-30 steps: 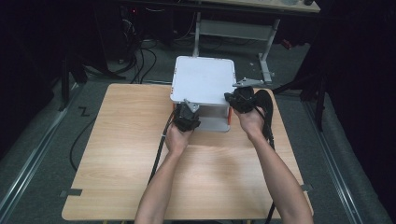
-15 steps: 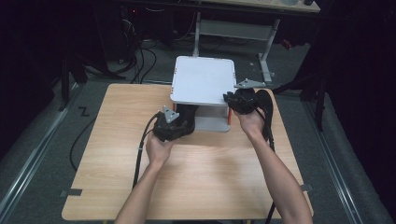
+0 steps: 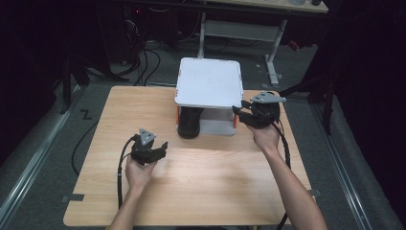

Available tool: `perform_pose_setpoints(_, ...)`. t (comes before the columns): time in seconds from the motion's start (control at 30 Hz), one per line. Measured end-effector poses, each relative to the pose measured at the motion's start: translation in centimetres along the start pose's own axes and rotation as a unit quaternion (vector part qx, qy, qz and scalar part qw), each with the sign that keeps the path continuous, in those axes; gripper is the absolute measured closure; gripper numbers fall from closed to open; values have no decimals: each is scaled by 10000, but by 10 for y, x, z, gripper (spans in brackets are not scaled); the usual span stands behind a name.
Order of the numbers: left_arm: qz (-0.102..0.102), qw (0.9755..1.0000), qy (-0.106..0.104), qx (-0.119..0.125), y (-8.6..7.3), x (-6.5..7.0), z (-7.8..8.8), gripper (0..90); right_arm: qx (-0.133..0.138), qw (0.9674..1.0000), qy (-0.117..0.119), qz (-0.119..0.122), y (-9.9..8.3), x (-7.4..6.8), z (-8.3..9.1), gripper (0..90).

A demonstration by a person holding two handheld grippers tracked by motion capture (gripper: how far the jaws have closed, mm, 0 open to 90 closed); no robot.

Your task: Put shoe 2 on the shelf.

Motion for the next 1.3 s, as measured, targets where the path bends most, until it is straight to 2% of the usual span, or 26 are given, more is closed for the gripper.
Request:
perform_pose_setpoints(0.17, 132, 9995, 193, -221, -21, -16, 0, 353, 1, 9999, -157, 13, -14, 10, 23, 529)
perform_pose_setpoints(0.33, 168, 9986, 325, -375, -32, -24, -3, 345, -85, 9987, -496, 20, -32, 30, 40, 495)
perform_pose_setpoints(0.4, 185, 9983, 341, -437, -35, -25, -4, 340, -171, 9978, -638, -26, -41, 40, 45, 476)
perform_pose_setpoints(0.47, 118, 9978, 401, -506, -38, -26, -6, 336, -255, 9973, -686, -100, -48, 47, 48, 463)
perform_pose_setpoints(0.57, 171, 9979, 386, -482, -39, -27, -6, 327, -399, 9957, -813, -171, -58, 57, 47, 443)
perform_pose_setpoints(0.7, 277, 9977, 332, -521, -39, -29, -7, 310, -581, 9934, -963, -232, -70, 69, 39, 416)
perform_pose_setpoints(0.87, 279, 9977, 333, -520, -39, -29, -7, 305, -870, 9905, -1006, -342, -82, 79, 17, 393)
perform_pose_setpoints(0.93, 282, 9977, 333, -519, -39, -29, -7, 304, -907, 9896, -1061, -334, -85, 82, 8, 395)
perform_pose_setpoints(1.03, 284, 9977, 326, -519, -39, -29, -7, 301, -1040, 9884, -1031, -411, -91, 84, -4, 435)
perform_pose_setpoints(1.17, 284, 9977, 323, -522, -39, -29, -7, 301, -1556, 9816, -968, -533, -110, 89, -21, 507)
perform_pose_setpoints(1.23, 283, 9977, 323, -524, -39, -29, -7, 300, -1730, 9787, -1022, -432, -118, 90, -28, 574)
perform_pose_setpoints(1.3, 283, 9977, 323, -524, -39, -29, -7, 300, -1759, 9781, -1039, -407, -121, 90, -30, 587)
Point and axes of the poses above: each handheld gripper's, and its own axes: z roughly backward along the jaws, y roughly out of its top, x roughly to its right, the point moved 5 cm from there along -z, roughly forward along the jaws, and after that the axes turned 1 degree about x, right-handed, at the moved point
